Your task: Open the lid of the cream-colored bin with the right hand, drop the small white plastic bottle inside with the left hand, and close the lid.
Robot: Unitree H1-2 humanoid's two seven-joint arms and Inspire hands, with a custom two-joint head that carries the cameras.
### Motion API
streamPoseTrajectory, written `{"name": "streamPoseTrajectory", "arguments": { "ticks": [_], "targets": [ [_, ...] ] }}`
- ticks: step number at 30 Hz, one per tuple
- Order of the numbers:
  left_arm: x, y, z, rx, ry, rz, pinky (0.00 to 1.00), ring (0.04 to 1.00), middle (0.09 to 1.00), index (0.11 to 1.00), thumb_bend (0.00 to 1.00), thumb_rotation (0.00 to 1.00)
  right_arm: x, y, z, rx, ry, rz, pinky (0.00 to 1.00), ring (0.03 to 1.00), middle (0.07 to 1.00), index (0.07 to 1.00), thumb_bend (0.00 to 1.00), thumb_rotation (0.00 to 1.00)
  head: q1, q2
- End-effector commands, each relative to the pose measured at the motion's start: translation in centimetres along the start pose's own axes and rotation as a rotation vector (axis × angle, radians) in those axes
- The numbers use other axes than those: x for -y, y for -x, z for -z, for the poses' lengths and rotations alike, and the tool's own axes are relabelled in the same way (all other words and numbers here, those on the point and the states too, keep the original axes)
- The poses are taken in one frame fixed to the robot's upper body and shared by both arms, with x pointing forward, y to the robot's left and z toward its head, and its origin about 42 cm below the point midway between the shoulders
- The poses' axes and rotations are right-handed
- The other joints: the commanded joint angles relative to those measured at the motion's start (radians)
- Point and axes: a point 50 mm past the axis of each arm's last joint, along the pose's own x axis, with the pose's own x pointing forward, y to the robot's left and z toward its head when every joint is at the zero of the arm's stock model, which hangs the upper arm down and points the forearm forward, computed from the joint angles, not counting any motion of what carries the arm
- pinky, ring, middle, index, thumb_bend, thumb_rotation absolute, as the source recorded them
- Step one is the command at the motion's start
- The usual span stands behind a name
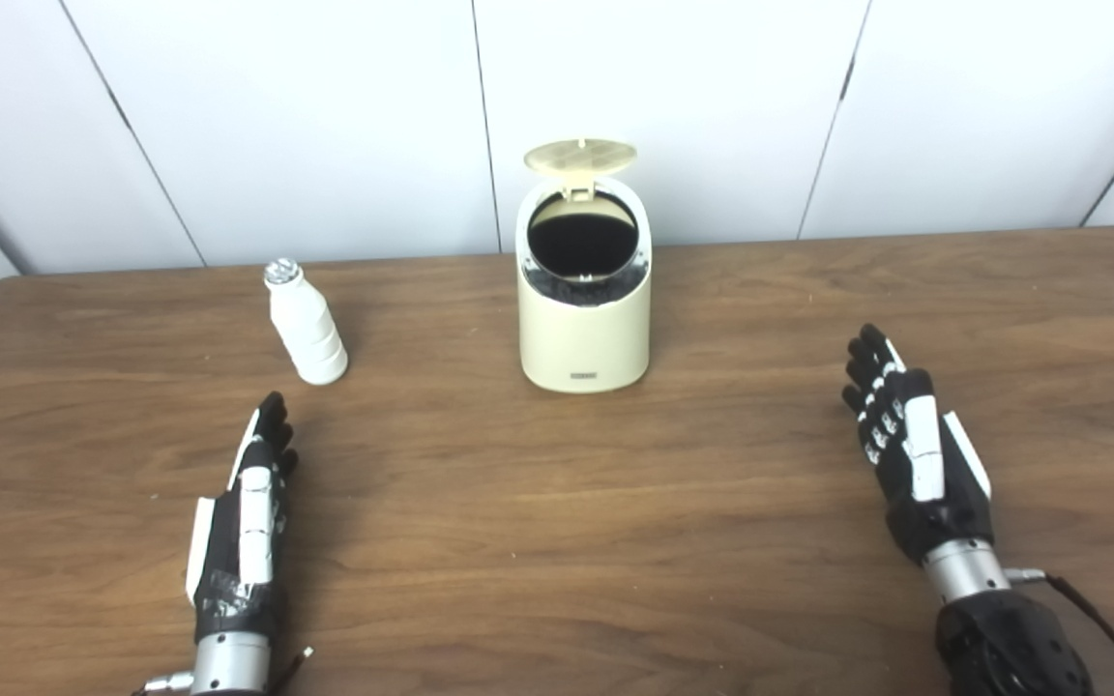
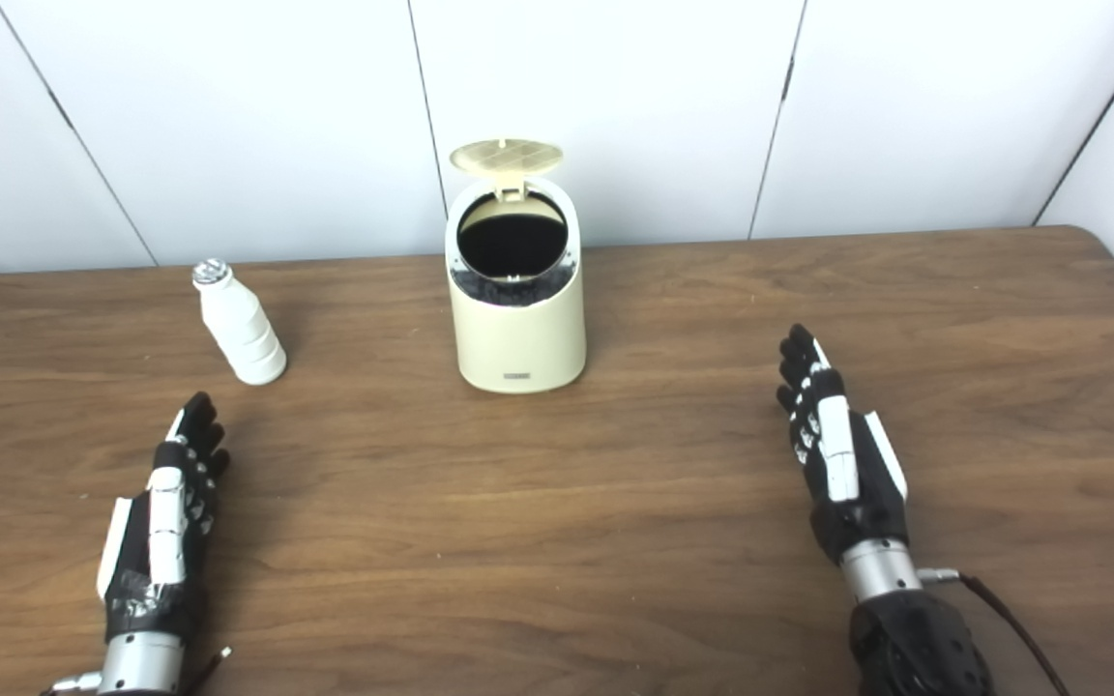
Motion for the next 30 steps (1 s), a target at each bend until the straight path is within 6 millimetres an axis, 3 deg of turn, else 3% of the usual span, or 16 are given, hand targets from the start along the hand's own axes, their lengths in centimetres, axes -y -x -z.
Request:
{"name": "streamPoseTrajectory", "arguments": {
  "ticks": [1,7,10,13,16,21,24,30],
  "targets": [
    [0.1,0.7,0.5,-0.004,-0.010,0.007,1.00,1.000,0.999,0.987,0.51,0.98,0.0,-0.4,-1.3,0.102,-0.004,0.003,1.00,0.994,0.975,0.973,0.62,1.00,0.022,-0.004],
    [0.7,1.2,0.5,-0.022,-0.011,0.000,1.00,1.000,0.997,0.989,0.47,0.90,0.9,-0.1,-0.4,0.102,-0.012,0.023,1.00,0.988,0.972,0.970,0.62,1.00,0.110,-0.032],
    [1.0,1.3,0.3,-0.032,-0.050,0.007,1.00,0.997,0.996,0.994,0.55,0.82,1.3,0.1,-0.1,0.101,-0.021,0.021,1.00,0.997,0.980,0.982,0.60,1.00,0.145,-0.045],
    [1.2,1.2,-0.3,-0.025,-0.110,-0.004,1.00,0.995,0.993,0.989,0.53,0.66,1.3,0.3,-0.5,0.098,-0.036,0.019,1.00,0.981,0.973,0.978,0.60,1.00,0.168,-0.054],
    [1.1,0.8,-1.0,-0.008,-0.209,-0.040,0.94,0.962,0.964,0.974,0.60,0.56,1.2,0.5,-0.9,0.090,-0.036,0.021,1.00,0.981,0.977,0.977,0.62,1.00,0.180,-0.058],
    [0.5,-0.9,-2.9,0.046,-0.352,-0.117,0.83,0.904,0.940,0.968,0.76,0.31,0.7,0.7,-1.8,0.092,-0.024,0.022,1.00,0.975,0.968,0.963,0.63,1.00,0.188,-0.061],
    [0.0,-2.2,-4.1,0.077,-0.398,-0.162,0.78,0.892,0.936,0.962,0.83,0.25,0.5,0.7,-2.2,0.089,-0.029,0.023,1.00,0.974,0.967,0.965,0.65,1.00,0.195,-0.062],
    [-1.0,-4.6,-5.8,0.090,-0.532,-0.254,0.73,0.859,0.907,0.943,0.94,0.25,0.3,0.8,-2.7,0.087,-0.030,0.019,1.00,0.977,0.971,0.970,0.63,1.00,0.201,-0.062]
  ]
}}
